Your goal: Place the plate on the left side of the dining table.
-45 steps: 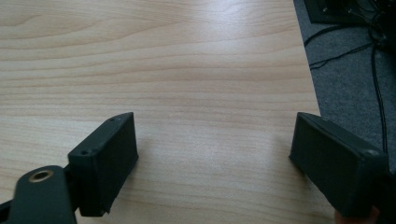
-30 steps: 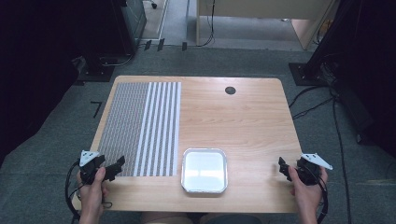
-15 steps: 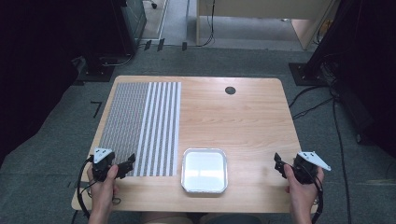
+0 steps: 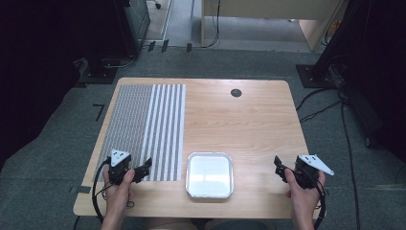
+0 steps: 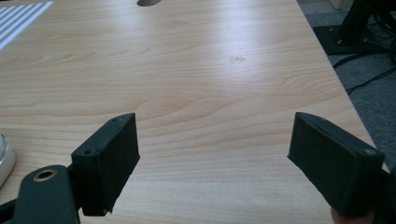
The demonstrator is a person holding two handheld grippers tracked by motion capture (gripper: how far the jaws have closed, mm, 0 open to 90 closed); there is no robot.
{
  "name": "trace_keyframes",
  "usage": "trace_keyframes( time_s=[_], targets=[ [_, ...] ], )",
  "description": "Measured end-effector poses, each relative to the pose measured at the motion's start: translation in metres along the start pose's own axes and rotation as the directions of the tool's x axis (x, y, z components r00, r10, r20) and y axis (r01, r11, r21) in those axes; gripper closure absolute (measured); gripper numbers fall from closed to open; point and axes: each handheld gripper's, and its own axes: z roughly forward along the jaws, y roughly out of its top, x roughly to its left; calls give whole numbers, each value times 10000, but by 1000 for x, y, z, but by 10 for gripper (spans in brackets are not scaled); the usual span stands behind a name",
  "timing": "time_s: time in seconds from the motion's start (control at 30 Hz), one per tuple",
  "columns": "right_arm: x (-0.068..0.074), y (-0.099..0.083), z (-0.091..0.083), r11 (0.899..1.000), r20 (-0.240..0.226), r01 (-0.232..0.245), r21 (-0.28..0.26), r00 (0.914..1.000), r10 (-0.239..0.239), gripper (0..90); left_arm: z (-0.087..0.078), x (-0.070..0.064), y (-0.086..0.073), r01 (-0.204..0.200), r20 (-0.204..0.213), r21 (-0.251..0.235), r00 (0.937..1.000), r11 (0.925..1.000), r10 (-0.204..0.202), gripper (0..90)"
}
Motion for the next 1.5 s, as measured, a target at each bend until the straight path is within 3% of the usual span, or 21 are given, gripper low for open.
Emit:
trace_keyframes(
  time_s=[0.8, 0.97, 1.27, 1.5],
  targets=[
    [40, -6, 6, 9987, -484, 484, 138, 9977, -476, 160, 8, -36, 0, -300, 552, 175, 9981, 9994, 290, 174],
    [49, -7, 9, 9988, -524, 483, 118, 9975, -476, 160, 11, -43, 0, -199, 1008, 254, 9948, 9995, 172, 174],
    [65, -9, 13, 9984, -657, 554, 95, 9963, -547, 160, 14, -58, -2, -404, 1187, 268, 9922, 9988, 369, 174],
    [73, -9, 14, 9994, -657, 343, 79, 9973, -337, 175, 15, -72, -4, -517, 1606, 190, 9859, 9985, 480, 174]
  ],
)
